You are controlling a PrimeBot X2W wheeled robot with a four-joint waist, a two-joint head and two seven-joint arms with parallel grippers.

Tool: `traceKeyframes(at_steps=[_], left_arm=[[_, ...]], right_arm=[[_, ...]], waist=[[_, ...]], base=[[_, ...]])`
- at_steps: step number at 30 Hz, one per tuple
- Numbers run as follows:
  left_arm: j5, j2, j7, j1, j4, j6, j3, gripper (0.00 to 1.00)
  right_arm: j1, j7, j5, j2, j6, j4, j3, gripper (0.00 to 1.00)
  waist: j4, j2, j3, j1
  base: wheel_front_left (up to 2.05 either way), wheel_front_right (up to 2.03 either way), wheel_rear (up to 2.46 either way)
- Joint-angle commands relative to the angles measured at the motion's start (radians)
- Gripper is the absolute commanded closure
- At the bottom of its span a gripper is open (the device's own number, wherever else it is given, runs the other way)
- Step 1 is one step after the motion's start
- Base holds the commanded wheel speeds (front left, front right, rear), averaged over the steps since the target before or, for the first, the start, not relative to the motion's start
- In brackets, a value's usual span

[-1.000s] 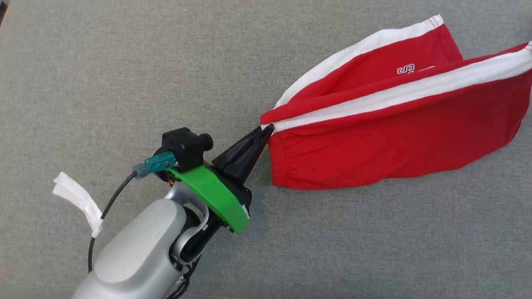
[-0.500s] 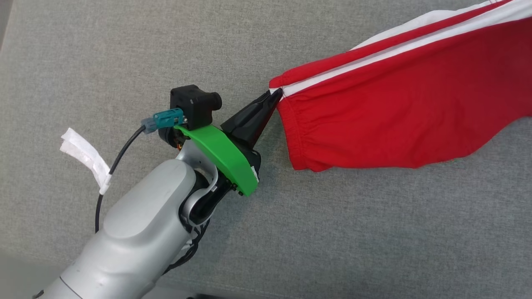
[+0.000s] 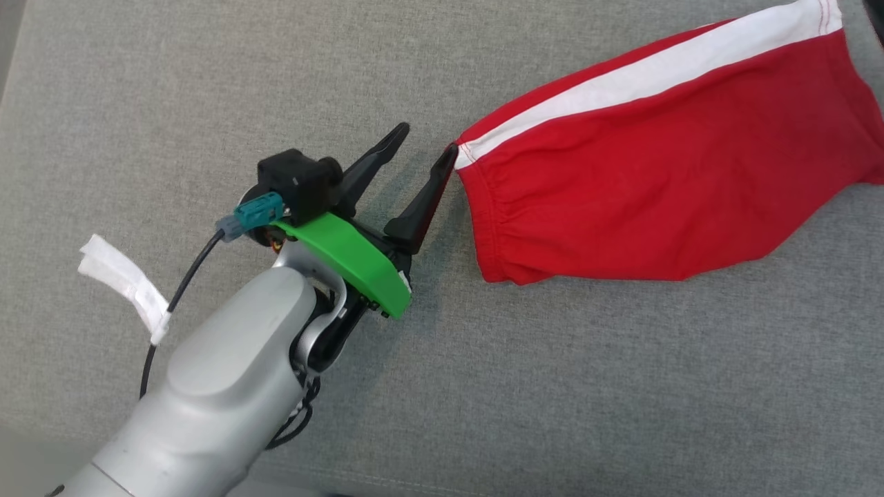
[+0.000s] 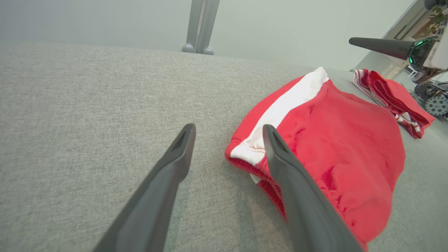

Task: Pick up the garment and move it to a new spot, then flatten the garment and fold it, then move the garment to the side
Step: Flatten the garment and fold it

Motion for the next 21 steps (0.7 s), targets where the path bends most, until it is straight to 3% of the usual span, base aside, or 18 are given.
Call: traceKeyframes(at_steps=[1, 5, 10, 15, 21], left_arm=[[0.031, 0.014, -0.017, 0.038, -0.003, 0.03, 0.008, 0.0], [0.109, 0.028, -0.039, 0.124, -0.048, 0.129, 0.058, 0.0], [0.276, -0.013, -0.039, 0.317, -0.199, 0.218, 0.204, 0.0], [0.442, -0.083, -0.039, 0.492, -0.307, 0.249, 0.304, 0.0], [0.593, -0.169, -0.039, 0.626, -0.366, 0.234, 0.353, 0.0]], right_arm=[[0.05, -0.03, 0.026, 0.003, -0.001, -0.008, 0.008, 0.0], [0.158, -0.122, 0.084, 0.001, -0.001, -0.031, -0.002, 0.0], [0.322, -0.191, 0.142, 0.019, -0.001, -0.022, -0.03, 0.0], [0.418, -0.204, 0.152, 0.03, -0.001, 0.023, -0.069, 0.0], [0.385, -0.143, 0.081, 0.052, -0.001, 0.161, -0.121, 0.0]], waist=[[-0.021, 0.0, -0.037, 0.0], [-0.041, 0.0, -0.084, 0.0], [-0.044, 0.0, -0.131, 0.0], [-0.012, 0.0, -0.158, 0.0], [0.066, 0.0, -0.156, 0.0]], base=[[0.0, 0.0, 0.0], [0.0, 0.0, 0.0], [0.0, 0.0, 0.0], [0.0, 0.0, 0.0], [0.0, 0.0, 0.0]])
